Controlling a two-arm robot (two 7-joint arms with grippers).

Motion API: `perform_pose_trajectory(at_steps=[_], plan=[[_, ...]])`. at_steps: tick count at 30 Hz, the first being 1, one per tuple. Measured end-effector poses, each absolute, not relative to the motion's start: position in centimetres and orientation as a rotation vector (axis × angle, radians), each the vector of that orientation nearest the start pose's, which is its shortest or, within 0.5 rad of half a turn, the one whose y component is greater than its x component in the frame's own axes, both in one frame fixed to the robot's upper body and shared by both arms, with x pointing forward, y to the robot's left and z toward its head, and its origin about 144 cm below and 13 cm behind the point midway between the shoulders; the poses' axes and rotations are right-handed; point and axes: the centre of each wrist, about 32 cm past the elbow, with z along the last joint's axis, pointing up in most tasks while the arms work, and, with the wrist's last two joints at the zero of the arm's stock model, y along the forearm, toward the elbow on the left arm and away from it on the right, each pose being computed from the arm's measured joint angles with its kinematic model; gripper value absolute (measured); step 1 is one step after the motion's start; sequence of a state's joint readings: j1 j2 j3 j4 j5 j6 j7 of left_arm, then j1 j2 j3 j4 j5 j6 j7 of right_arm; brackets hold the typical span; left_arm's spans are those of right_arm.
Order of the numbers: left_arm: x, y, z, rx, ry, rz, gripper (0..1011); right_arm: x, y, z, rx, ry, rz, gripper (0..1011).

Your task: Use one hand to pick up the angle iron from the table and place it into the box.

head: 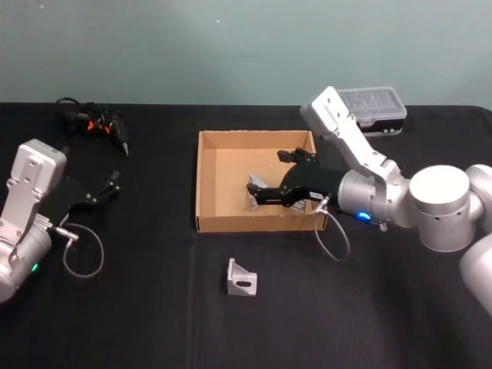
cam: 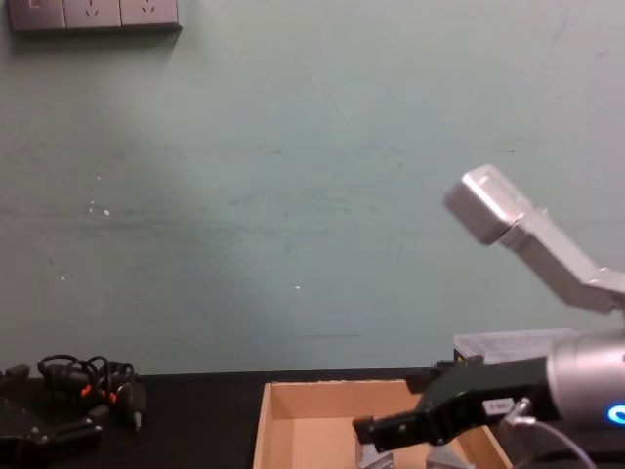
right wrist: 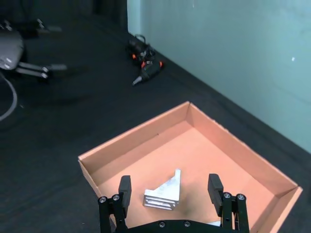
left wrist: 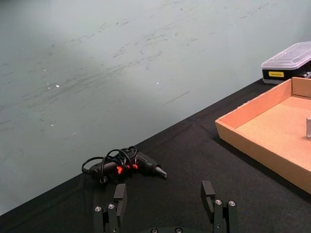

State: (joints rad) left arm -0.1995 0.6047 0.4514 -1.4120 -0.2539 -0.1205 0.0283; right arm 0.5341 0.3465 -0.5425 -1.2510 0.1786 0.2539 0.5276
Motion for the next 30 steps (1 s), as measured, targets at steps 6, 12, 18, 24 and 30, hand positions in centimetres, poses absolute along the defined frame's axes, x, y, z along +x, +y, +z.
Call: perform_pose_trajectory(at_steps=[6,12,18,24,30], plan=[[48.9,31.0,114.0,0.304,-0.285,1.248,1000,55.9,-22.5,121.4,-0.391,-0.089,-0.701,1003],[48.9,31.0,114.0,0.305,-0.285,1.248,1000,54.2,-23.4,122.2,-0.373,-0.120,-0.642,1003],[48.9,31.0,114.0,0.304,-0.285,1.248,1000,52.9,-23.9,123.0,-0.382,-0.141,-0.544,1003],[48.9,31.0,114.0,0.304,-0.285,1.248,1000,52.1,-23.9,123.0,-0.409,-0.137,-0.437,1003],[48.9,31.0,114.0,0.304,-0.285,1.248,1000,51.7,-23.7,122.6,-0.447,-0.125,-0.350,1003]])
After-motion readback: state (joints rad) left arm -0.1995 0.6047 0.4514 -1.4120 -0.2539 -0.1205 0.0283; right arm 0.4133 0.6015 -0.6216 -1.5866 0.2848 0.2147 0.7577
